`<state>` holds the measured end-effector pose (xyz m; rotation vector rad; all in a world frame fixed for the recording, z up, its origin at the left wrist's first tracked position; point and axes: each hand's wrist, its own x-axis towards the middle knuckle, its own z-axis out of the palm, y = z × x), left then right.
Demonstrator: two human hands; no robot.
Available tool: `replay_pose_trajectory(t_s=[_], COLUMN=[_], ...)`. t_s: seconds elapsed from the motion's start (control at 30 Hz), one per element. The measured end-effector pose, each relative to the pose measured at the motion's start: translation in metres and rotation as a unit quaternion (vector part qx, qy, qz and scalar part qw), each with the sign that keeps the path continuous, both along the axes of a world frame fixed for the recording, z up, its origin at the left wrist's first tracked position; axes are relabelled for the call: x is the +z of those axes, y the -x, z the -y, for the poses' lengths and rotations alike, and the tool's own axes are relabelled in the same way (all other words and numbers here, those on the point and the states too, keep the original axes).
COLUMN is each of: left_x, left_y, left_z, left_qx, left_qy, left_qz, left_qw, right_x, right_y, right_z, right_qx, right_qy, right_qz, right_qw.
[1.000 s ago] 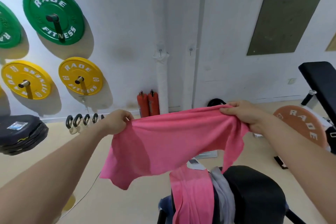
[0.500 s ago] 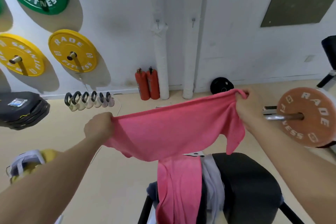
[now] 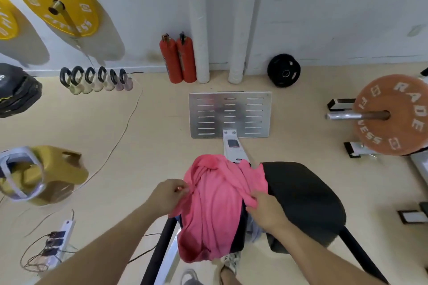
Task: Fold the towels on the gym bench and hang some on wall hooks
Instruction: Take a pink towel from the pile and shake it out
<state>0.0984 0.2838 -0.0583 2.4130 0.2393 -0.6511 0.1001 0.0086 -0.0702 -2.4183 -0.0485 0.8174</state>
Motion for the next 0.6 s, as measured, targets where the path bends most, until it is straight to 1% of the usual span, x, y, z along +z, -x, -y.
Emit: replay_pose_trajectory(t_s=[0.1,0.13,0.17,0.23,0.27,0.3,0.33,0.37,0.4,0.43,0.47,0.5,0.53,0.57,0.6], left_x=[-0.001,-0.001,0.000,0.002,0.003,0.009,0.016,0.024,0.033,0.044,0.052,0.063,0.074,0.087,0.097], left_y=[0.007,0.007,0.005,0.001,-0.002,-0.006,-0.010,-0.016,-0.021,-0.026,-0.032,-0.038,-0.043,-0.047,-0.051], left_z=[0.001,-0.003,-0.007,-0.020,-0.028,-0.035,-0.043,-0.053,-0.061,-0.067,-0.074,-0.076,-0.074,-0.070,-0.063], left_qx=[0.001,-0.009,-0.016,0.013,0.067,0.150,0.237,0.320,0.385,0.440,0.482,0.520,0.542,0.543,0.522], left_qy=[0.044,0.044,0.019,-0.069,-0.103,-0.109,-0.094,-0.067,-0.033,-0.002,0.033,0.083,0.162,0.250,0.329], left_qz=[-0.058,-0.066,-0.067,-0.022,0.021,0.059,0.100,0.120,0.144,0.159,0.180,0.194,0.200,0.192,0.182], left_qw=[0.997,0.997,0.997,0.997,0.992,0.981,0.962,0.937,0.911,0.884,0.857,0.828,0.800,0.779,0.766], right_x=[-0.003,-0.003,-0.001,0.010,0.019,0.029,0.039,0.047,0.056,0.064,0.071,0.081,0.090,0.100,0.111], right_y=[-0.003,-0.006,-0.010,-0.021,-0.027,-0.033,-0.040,-0.047,-0.054,-0.060,-0.066,-0.071,-0.075,-0.077,-0.078], right_z=[0.002,0.005,0.008,0.011,0.012,0.012,0.012,0.014,0.016,0.016,0.016,0.014,0.010,0.005,-0.001], right_qx=[0.002,0.007,0.020,0.054,0.062,0.065,0.061,0.044,0.011,-0.040,-0.108,-0.192,-0.279,-0.335,-0.352], right_qy=[0.021,0.034,0.054,0.113,0.144,0.168,0.183,0.190,0.188,0.168,0.118,0.032,-0.076,-0.165,-0.222], right_qz=[-0.062,-0.074,-0.082,-0.092,-0.097,-0.092,-0.080,-0.061,-0.034,-0.009,0.011,0.009,-0.013,-0.035,-0.044], right_qw=[0.998,0.997,0.995,0.988,0.983,0.979,0.978,0.979,0.982,0.985,0.987,0.981,0.957,0.927,0.908])
